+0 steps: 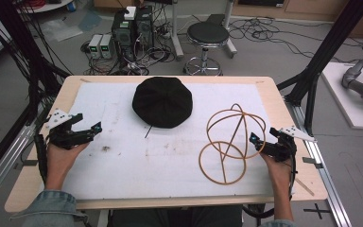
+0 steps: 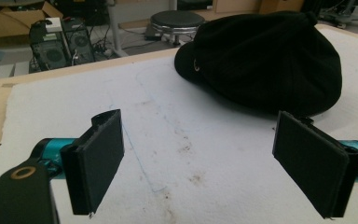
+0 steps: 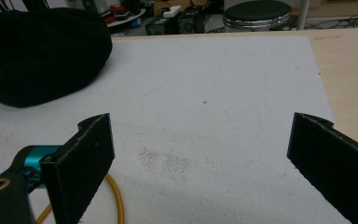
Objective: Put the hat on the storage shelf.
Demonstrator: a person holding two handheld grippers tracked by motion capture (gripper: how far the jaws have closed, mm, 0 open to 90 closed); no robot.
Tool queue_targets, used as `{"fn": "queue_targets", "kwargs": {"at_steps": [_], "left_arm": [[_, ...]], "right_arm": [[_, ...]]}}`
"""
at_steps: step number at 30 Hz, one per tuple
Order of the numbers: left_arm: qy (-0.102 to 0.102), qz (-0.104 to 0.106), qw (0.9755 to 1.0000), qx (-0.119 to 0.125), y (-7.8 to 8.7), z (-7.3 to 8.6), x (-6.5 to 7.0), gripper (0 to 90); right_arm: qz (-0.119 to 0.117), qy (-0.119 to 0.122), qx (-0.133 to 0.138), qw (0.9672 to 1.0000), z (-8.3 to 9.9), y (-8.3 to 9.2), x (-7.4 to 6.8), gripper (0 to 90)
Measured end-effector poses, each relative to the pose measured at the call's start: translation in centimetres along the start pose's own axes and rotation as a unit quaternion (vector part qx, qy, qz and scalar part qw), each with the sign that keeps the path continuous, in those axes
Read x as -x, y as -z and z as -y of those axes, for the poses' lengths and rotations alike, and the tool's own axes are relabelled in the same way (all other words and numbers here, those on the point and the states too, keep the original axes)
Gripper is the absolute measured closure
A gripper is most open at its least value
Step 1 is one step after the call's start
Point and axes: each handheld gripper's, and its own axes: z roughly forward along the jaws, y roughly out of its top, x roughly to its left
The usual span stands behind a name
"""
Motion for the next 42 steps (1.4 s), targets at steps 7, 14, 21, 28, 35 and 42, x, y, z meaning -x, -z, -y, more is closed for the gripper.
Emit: {"fn": "queue_targets", "kwargs": {"at_steps": [7,14,21,28,35,42], "left_arm": [[-0.014,0.004,0.9998,0.010,-0.3,-0.3,0.6,17.0],[-0.014,0.012,0.9996,0.021,-0.8,-1.8,1.0,16.8],[-0.014,0.036,0.9988,0.031,-2.0,-4.4,1.7,16.4],[-0.040,0.055,0.9957,0.062,-3.4,-6.8,2.4,16.6],[-0.077,0.067,0.9915,0.081,-5.1,-9.6,3.5,16.6],[-0.105,0.086,0.9863,0.094,-7.3,-11.7,5.3,16.8]], "right_arm": [[0.000,0.000,0.008,1.0000,0.0,0.2,0.0,6.9],[0.003,-0.005,0.010,0.9999,-0.1,0.4,0.2,6.9],[0.003,-0.005,0.018,0.9998,-0.1,0.6,0.2,6.9],[-0.001,-0.007,0.015,0.9999,-0.1,0.5,0.2,6.9],[-0.001,-0.006,0.015,0.9999,-0.1,0.5,0.3,6.9],[0.000,-0.010,0.016,0.9998,-0.1,0.6,0.4,6.9]]}}
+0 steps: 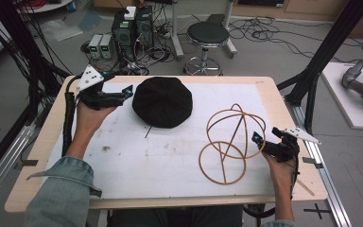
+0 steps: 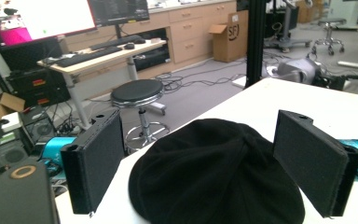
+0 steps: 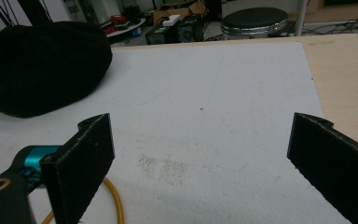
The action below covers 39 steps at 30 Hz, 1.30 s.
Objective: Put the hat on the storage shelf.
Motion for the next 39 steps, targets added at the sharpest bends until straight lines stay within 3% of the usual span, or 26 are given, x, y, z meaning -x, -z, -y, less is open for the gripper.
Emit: {"fn": "queue_targets", "kwargs": {"at_steps": [7,12,23,30,39], "left_arm": [[-0.026,0.038,0.9987,0.023,-3.3,-1.2,1.4,16.8],[-0.030,0.067,0.9969,0.028,-5.5,-1.0,2.0,17.1],[-0.033,0.076,0.9966,0.005,-9.3,1.5,2.3,18.8],[-0.031,0.068,0.9970,-0.020,-11.0,3.2,1.9,18.3],[-0.039,0.077,0.9952,-0.047,-12.6,4.9,2.1,18.2]], "right_arm": [[-0.002,-0.002,-0.002,1.0000,0.0,-0.1,0.0,6.9],[-0.004,-0.003,-0.005,1.0000,0.1,0.0,0.1,6.9],[-0.009,-0.005,-0.005,0.9999,0.1,-0.1,0.3,6.9],[-0.015,-0.007,-0.007,0.9998,0.2,-0.3,0.1,6.9],[-0.015,-0.008,-0.005,0.9998,0.1,-0.3,0.2,6.9]]}}
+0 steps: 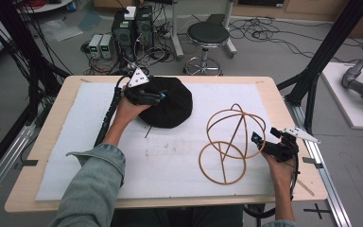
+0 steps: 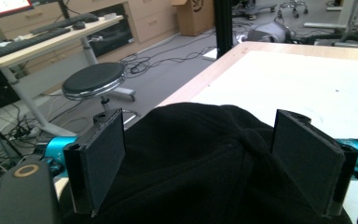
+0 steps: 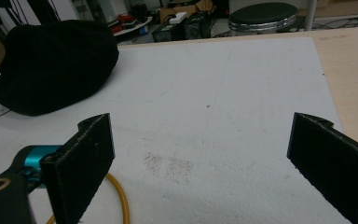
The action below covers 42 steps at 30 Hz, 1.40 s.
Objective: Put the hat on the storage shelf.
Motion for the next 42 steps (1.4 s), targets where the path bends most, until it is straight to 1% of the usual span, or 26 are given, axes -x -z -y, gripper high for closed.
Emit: {"fn": "queue_targets", "kwargs": {"at_steps": [2,5,7,9,10,14,15,19,21,22,23,26,28,29,30,31,32,34,35,36,37,38,39,40,41,42], "left_arm": [[0.002,0.004,1.0000,0.000,-0.3,0.2,0.0,18.2],[-0.003,0.002,1.0000,-0.008,-0.7,0.5,0.1,18.4],[-0.009,0.000,0.9998,-0.019,-0.9,0.8,0.0,18.4],[-0.010,0.002,0.9996,-0.026,-1.0,1.1,-0.1,18.4],[-0.010,0.004,0.9996,-0.025,-1.1,1.2,-0.1,18.3],[-0.014,0.008,0.9992,-0.036,-1.4,1.6,-0.1,18.3],[-0.011,0.008,0.9993,-0.035,-1.5,1.7,-0.1,18.3],[-0.017,0.006,0.9989,-0.043,-1.7,1.9,0.0,18.7],[-0.023,0.006,0.9986,-0.048,-1.8,2.0,0.0,19.7],[-0.026,0.006,0.9984,-0.051,-1.8,2.1,-0.1,20.6],[-0.024,0.007,0.9983,-0.052,-1.8,2.1,0.0,21.4],[-0.031,0.006,0.9977,-0.061,-1.8,2.2,-0.1,24.7],[-0.031,0.006,0.9976,-0.063,-1.9,2.4,-0.1,26.8],[-0.033,0.005,0.9972,-0.067,-2.0,2.4,-0.1,28.2],[-0.035,0.005,0.9969,-0.071,-2.0,2.5,-0.1,29.1],[-0.031,0.010,0.9966,-0.076,-2.1,2.7,-0.2,31.5],[-0.031,0.010,0.9966,-0.076,-2.1,2.7,-0.2,35.3],[-0.033,0.017,0.9960,-0.081,-2.1,2.7,-0.1,43.9],[-0.039,0.022,0.9955,-0.083,-2.1,2.7,-0.1,48.7],[-0.041,0.023,0.9953,-0.085,-2.1,2.7,-0.1,48.7],[-0.043,0.026,0.9952,-0.084,-2.1,2.7,-0.1,55.3],[-0.048,0.028,0.9945,-0.089,-2.0,2.7,-0.1,59.6],[-0.049,0.032,0.9944,-0.088,-2.0,2.7,0.0,59.6],[-0.053,0.034,0.9940,-0.089,-2.0,2.6,0.0,67.1],[-0.053,0.034,0.9940,-0.089,-2.0,2.6,0.0,69.7],[-0.053,0.035,0.9941,-0.088,-2.0,2.6,0.0,69.7]], "right_arm": [[-0.001,0.001,0.000,1.0000,0.0,0.0,0.0,6.9],[-0.001,-0.001,-0.002,1.0000,0.0,0.0,0.0,6.9],[-0.001,-0.002,-0.002,1.0000,0.0,0.0,0.0,6.9],[-0.001,-0.003,-0.002,1.0000,0.0,0.0,0.0,6.9],[-0.001,-0.004,-0.002,1.0000,0.0,0.0,0.0,6.9],[-0.002,-0.004,0.000,1.0000,0.0,0.0,0.0,6.9],[-0.003,-0.004,0.000,1.0000,0.0,0.0,0.0,6.9],[-0.004,-0.004,0.000,1.0000,0.0,0.0,0.1,6.9],[-0.009,-0.015,0.004,0.9998,0.0,0.0,0.1,6.9],[-0.010,-0.017,0.005,0.9998,0.0,0.0,0.1,6.9],[-0.010,-0.017,0.008,0.9998,0.0,0.1,0.2,6.9],[-0.009,-0.018,0.008,0.9998,0.0,0.1,0.3,6.9],[-0.009,-0.020,0.006,0.9997,0.0,0.1,0.2,6.9],[-0.010,-0.018,0.007,0.9998,0.0,0.1,0.2,6.9],[-0.011,-0.020,0.006,0.9997,0.0,0.1,0.2,6.9],[-0.011,-0.020,0.005,0.9997,0.0,0.1,0.2,6.9],[-0.011,-0.020,0.005,0.9997,0.0,0.1,0.2,6.9],[-0.009,-0.020,0.006,0.9997,0.0,0.1,0.2,6.9],[-0.010,-0.019,0.006,0.9997,0.0,0.1,0.2,6.9],[-0.010,-0.019,0.006,0.9997,0.0,0.1,0.2,6.9],[-0.009,-0.019,0.006,0.9998,0.0,0.0,0.2,7.0],[-0.009,-0.019,0.006,0.9998,0.0,0.0,0.2,6.9],[-0.009,-0.019,0.006,0.9998,0.0,0.0,0.2,6.9],[-0.009,-0.018,0.006,0.9998,0.0,0.1,0.3,6.9],[-0.009,-0.018,0.007,0.9998,0.0,0.1,0.3,6.9],[-0.009,-0.018,0.007,0.9998,0.0,0.1,0.3,6.9]]}}
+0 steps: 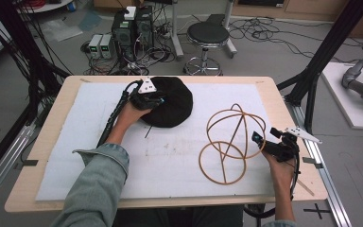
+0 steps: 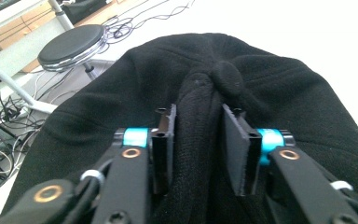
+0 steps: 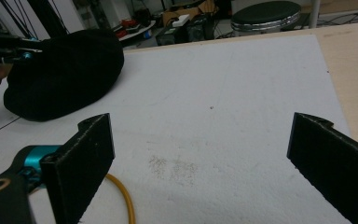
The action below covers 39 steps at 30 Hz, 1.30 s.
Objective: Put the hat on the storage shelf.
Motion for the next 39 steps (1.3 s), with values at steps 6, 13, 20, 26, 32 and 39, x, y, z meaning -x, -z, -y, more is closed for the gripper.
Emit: {"fn": "queue_targets", "kwargs": {"at_steps": [6,13,20,26,32,39], "left_arm": [[0.000,0.006,0.9997,0.022,0.9,-0.5,-0.5,83.1],[-0.002,0.008,0.9989,0.047,2.7,-2.1,-1.3,84.3],[0.011,-0.001,0.9968,0.079,4.5,-3.7,-2.4,84.5],[0.014,-0.005,0.9950,0.099,6.0,-5.2,-3.1,84.6],[0.014,-0.006,0.9922,0.124,7.4,-7.4,-3.5,84.6],[0.014,0.002,0.9871,0.160,8.9,-10.6,-3.6,84.6]], "right_arm": [[0.002,-0.001,-0.001,1.0000,0.0,0.0,0.1,6.9],[0.003,-0.003,0.002,1.0000,0.0,0.2,0.0,6.9],[0.004,-0.006,0.006,1.0000,0.0,0.7,0.2,7.0],[0.001,-0.015,0.021,0.9997,0.4,1.3,0.4,7.0],[0.001,-0.037,0.034,0.9987,0.7,2.5,1.0,7.0],[0.005,-0.025,0.030,0.9992,0.9,3.1,0.7,7.0]]}}
